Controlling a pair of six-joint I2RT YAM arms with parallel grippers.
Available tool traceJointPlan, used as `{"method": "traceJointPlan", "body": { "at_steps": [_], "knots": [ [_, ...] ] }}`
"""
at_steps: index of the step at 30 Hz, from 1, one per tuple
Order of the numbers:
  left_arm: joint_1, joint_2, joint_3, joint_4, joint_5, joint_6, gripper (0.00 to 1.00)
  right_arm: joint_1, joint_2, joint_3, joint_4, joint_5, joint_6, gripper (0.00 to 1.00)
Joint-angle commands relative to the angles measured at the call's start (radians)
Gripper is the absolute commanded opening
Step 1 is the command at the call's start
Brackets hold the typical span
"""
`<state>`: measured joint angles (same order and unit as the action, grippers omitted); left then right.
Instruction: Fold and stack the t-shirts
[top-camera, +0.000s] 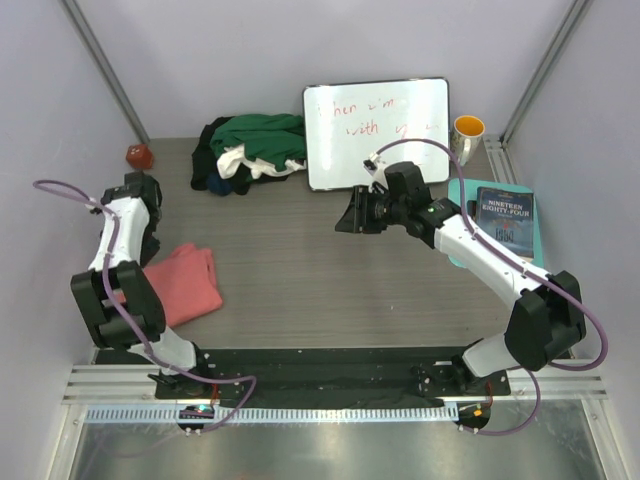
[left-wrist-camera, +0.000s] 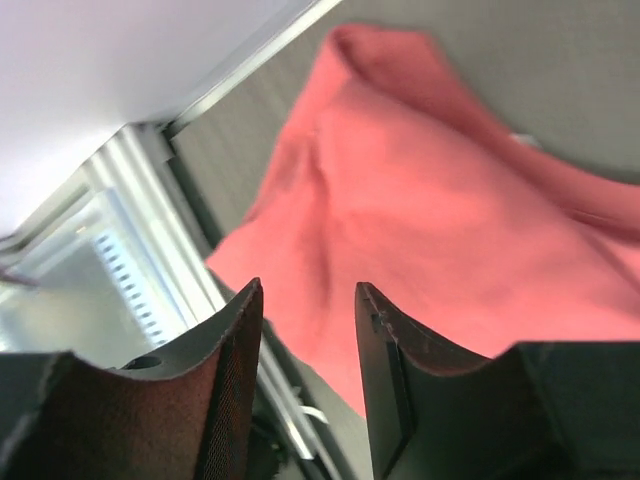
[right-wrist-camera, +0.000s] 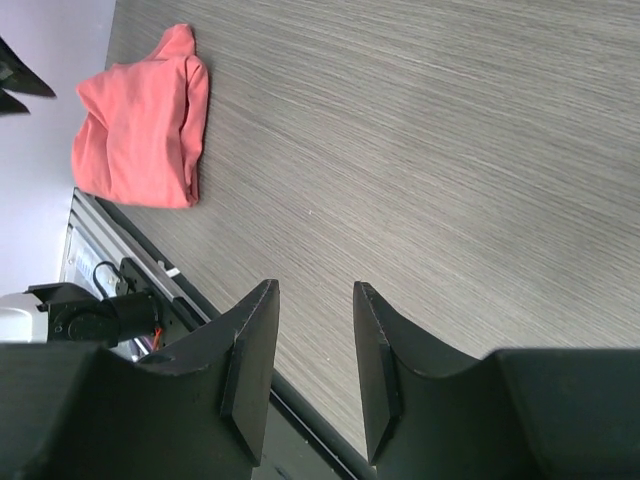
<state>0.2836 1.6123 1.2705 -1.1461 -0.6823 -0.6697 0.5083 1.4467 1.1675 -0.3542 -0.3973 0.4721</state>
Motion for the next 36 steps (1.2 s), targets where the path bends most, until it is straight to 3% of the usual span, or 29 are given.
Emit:
{"method": "traceJointPlan", "body": {
  "at_steps": [1, 4, 7, 11, 12, 19, 21, 23, 24, 25, 26, 33, 36],
  "knots": [
    [-0.075, -0.068, 0.056, 0.016, 0.145, 0.012, 0.43, -0.004, -0.014, -0.011, 0.024, -0.026, 0.016, 0.41],
    [-0.135, -0.054, 0.02, 0.071, 0.256, 0.021, 0.26, -0.004, -0.022, -0.025, 0.041, -0.028, 0.031, 0.41],
    [-0.173, -0.013, -0.005, 0.111, 0.316, 0.021, 0.0, -0.001, 0.0, -0.049, 0.093, -0.054, 0.048, 0.39],
    [-0.182, -0.028, -0.031, 0.1, 0.248, -0.002, 0.0, 0.041, 0.108, 0.021, 0.119, -0.122, 0.059, 0.2],
    [-0.182, -0.058, -0.051, 0.103, 0.219, -0.01, 0.0, 0.058, 0.133, 0.044, 0.115, -0.127, 0.054, 0.02],
    [-0.152, -0.063, -0.089, 0.053, 0.141, -0.077, 0.0, 0.196, 0.306, 0.244, 0.095, -0.13, 0.053, 0.01],
    [-0.156, -0.06, -0.101, 0.069, 0.183, -0.045, 0.0, 0.211, 0.349, 0.288, 0.075, -0.132, 0.037, 0.01],
    [-0.162, -0.107, -0.126, 0.166, 0.349, 0.037, 0.0, 0.211, 0.354, 0.296, 0.061, -0.106, 0.02, 0.01],
    [-0.185, -0.129, -0.147, 0.193, 0.398, 0.05, 0.01, 0.211, 0.348, 0.294, 0.038, -0.065, 0.011, 0.02],
    [-0.204, -0.179, -0.157, 0.247, 0.461, 0.059, 0.11, 0.211, 0.339, 0.288, 0.031, -0.034, 0.005, 0.07],
    [-0.227, -0.202, -0.163, 0.276, 0.483, 0.073, 0.16, 0.211, 0.331, 0.284, -0.006, -0.003, -0.018, 0.26],
    [-0.437, -0.227, -0.048, 0.289, 0.555, 0.064, 0.25, 0.208, 0.267, 0.21, -0.078, 0.173, -0.053, 0.29],
    [-0.518, -0.239, -0.016, 0.296, 0.54, 0.061, 0.43, 0.21, 0.235, 0.164, -0.081, 0.222, -0.041, 0.29]
  ]
}}
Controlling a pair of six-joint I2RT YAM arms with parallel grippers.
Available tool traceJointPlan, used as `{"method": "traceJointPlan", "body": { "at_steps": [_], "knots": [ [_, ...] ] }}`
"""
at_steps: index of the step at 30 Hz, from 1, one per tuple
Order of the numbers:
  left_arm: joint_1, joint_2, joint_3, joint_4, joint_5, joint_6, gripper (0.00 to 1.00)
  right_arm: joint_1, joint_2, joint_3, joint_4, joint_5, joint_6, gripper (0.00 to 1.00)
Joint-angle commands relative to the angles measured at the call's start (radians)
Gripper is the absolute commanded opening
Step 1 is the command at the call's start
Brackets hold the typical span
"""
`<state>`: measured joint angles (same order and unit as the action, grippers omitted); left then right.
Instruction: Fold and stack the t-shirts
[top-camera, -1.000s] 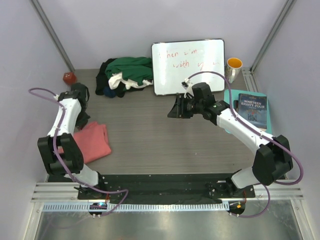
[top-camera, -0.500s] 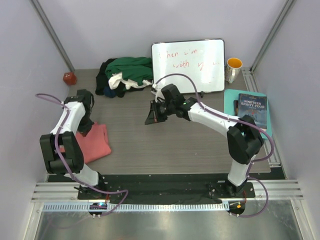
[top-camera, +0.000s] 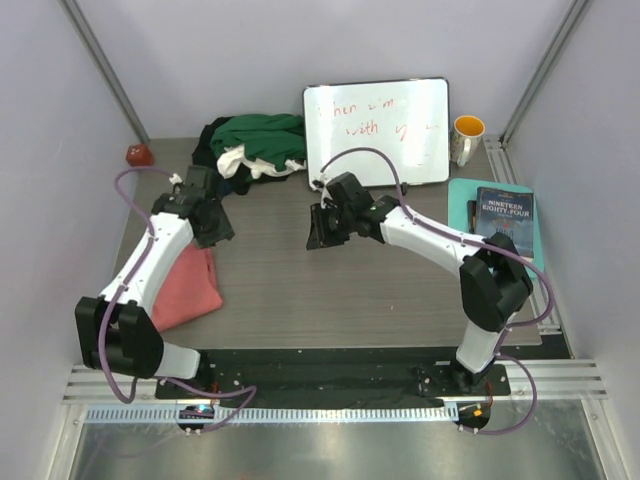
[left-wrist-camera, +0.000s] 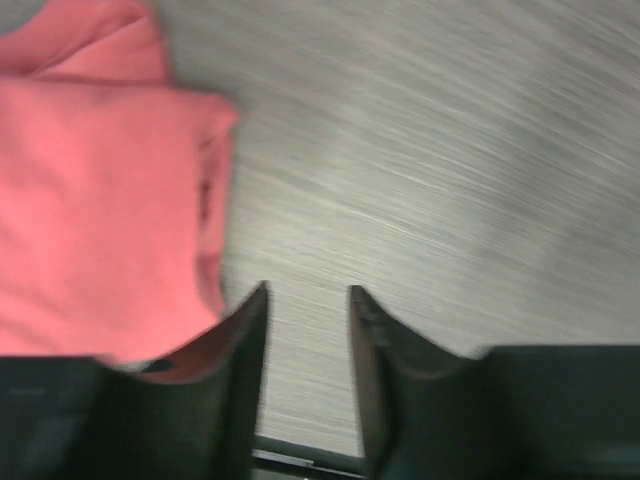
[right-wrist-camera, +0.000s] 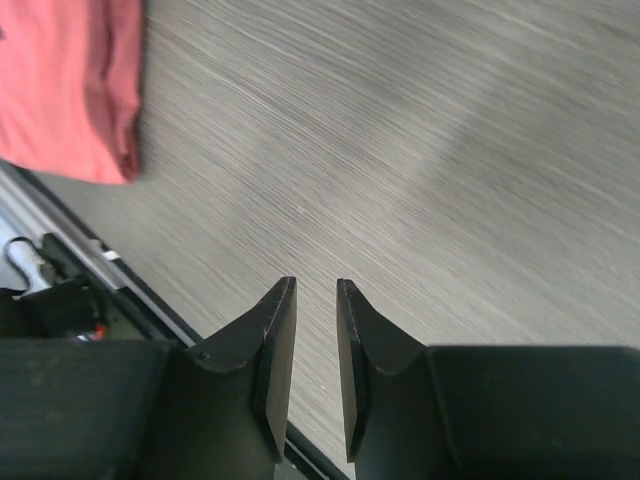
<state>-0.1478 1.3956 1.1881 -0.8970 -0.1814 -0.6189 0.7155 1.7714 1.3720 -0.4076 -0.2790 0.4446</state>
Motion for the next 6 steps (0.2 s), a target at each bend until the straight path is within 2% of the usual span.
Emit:
{"method": "traceJointPlan", "body": {
  "at_steps": [1, 5, 6],
  "knots": [
    [-0.099, -0.023, 0.071, 0.053, 0.048, 0.011, 0.43, 0.002, -0.101, -0.06, -0.028, 0.112, -0.011, 0.29],
    [-0.139, -0.027, 0.059, 0.095, 0.077, 0.022, 0.43, 0.002, -0.121, -0.088, -0.04, 0.127, 0.006, 0.29],
    [-0.141, -0.027, 0.056, 0.102, 0.076, 0.022, 0.47, 0.002, -0.124, -0.093, -0.04, 0.129, 0.008, 0.29]
  ]
}}
